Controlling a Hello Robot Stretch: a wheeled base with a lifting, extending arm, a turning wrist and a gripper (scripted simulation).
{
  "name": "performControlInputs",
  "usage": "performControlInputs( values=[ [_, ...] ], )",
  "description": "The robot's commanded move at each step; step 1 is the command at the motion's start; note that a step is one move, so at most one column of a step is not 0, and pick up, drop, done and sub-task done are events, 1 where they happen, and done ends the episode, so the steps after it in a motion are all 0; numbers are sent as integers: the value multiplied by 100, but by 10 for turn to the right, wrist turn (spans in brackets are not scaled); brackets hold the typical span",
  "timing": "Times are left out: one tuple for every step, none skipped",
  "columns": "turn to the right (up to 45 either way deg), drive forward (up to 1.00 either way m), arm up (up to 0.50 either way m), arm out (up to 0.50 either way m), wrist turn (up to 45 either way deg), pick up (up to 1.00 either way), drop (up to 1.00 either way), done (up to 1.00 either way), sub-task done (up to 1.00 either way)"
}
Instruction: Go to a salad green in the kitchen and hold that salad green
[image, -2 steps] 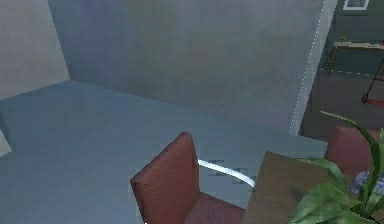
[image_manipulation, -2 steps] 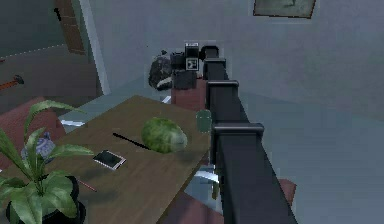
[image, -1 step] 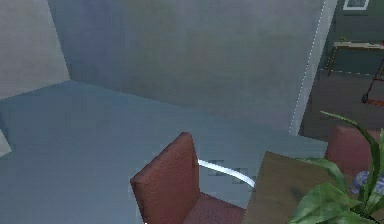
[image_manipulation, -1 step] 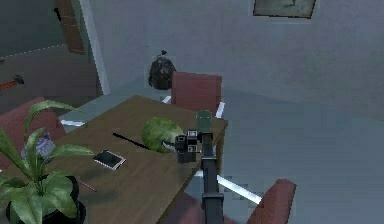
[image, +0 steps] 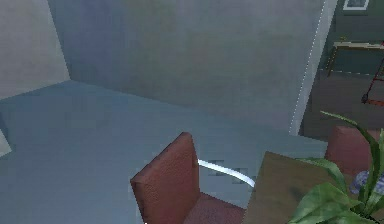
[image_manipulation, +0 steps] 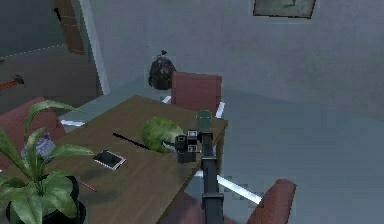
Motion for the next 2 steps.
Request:
performControlInputs(
  values=[
    [0,0,10,0,0,0,0,0,0],
    [0,0,0,0,0,0,0,100,0]
  ],
)
